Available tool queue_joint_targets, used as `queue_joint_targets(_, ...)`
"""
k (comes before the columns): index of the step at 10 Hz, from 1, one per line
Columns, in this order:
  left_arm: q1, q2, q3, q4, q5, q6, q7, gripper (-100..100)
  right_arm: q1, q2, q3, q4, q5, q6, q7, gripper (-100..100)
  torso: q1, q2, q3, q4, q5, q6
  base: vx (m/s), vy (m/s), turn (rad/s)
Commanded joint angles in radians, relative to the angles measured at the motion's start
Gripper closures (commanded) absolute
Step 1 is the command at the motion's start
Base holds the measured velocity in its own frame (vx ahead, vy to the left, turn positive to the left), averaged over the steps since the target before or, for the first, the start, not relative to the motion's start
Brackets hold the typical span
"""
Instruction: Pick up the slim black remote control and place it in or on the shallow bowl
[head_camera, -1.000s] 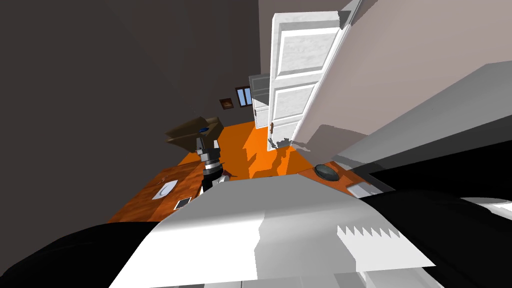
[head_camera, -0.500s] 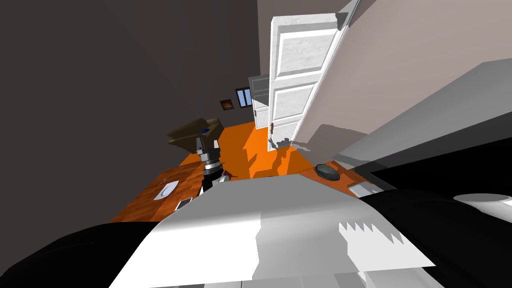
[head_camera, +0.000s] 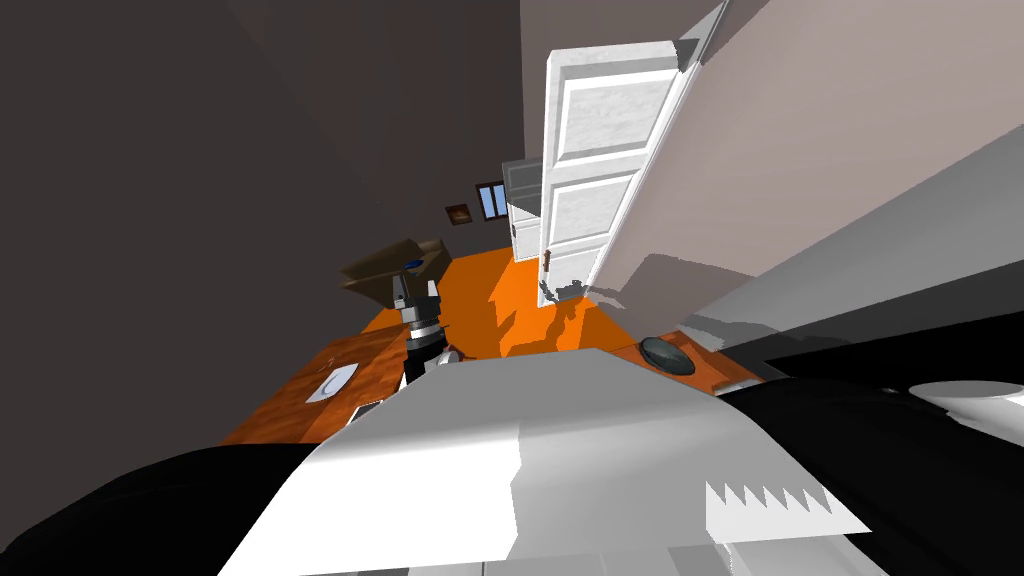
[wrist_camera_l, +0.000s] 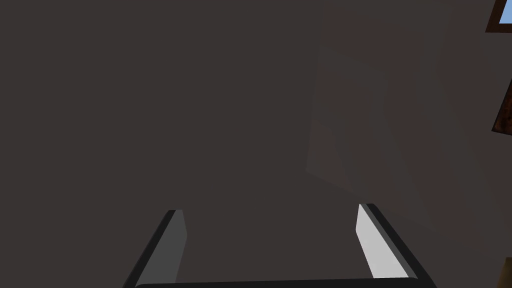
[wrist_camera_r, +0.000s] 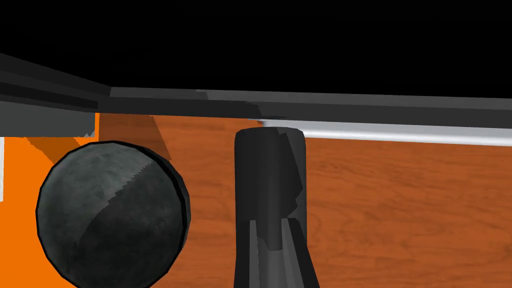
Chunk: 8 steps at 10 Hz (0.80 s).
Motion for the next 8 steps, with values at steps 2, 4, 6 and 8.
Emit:
queue_joint_targets(2, 0.0, 0.0, 0.0, 0.0, 0.0, 0.0, 0.0, 0, 0.008, 0.042, 0.01, -0.008, -0.019, 0.039, -0.017, 100, -0.001, 0.002, 0.001, 0.0, 0.0, 0.001, 0.1, -0.077, 0.033)
queue_joint_targets(4, 0.0, 0.0, 0.0, 0.0, 0.0, 0.0, 0.0, 0, 0.008, 0.042, 0.01, -0.008, -0.019, 0.039, -0.017, 100, 0.001, 0.009, 0.005, 0.001, 0.001, 0.003, 0.022, -0.03, 0.008)
queue_joint_targets(6, 0.0, 0.0, 0.0, 0.0, 0.0, 0.0, 0.0, 0, 0.028, 0.099, 0.022, -0.036, -0.036, 0.074, -0.053, 100, 0.003, 0.01, 0.006, 0.002, 0.001, 0.003, 0.092, -0.056, 0.042)
queue_joint_targets(8, 0.0, 0.0, 0.0, 0.0, 0.0, 0.0, 0.0, 0, 0.028, 0.099, 0.022, -0.036, -0.036, 0.074, -0.053, 100, 0.002, 0.007, 0.004, 0.001, 0.002, 0.002, 0.057, -0.032, 0.007)
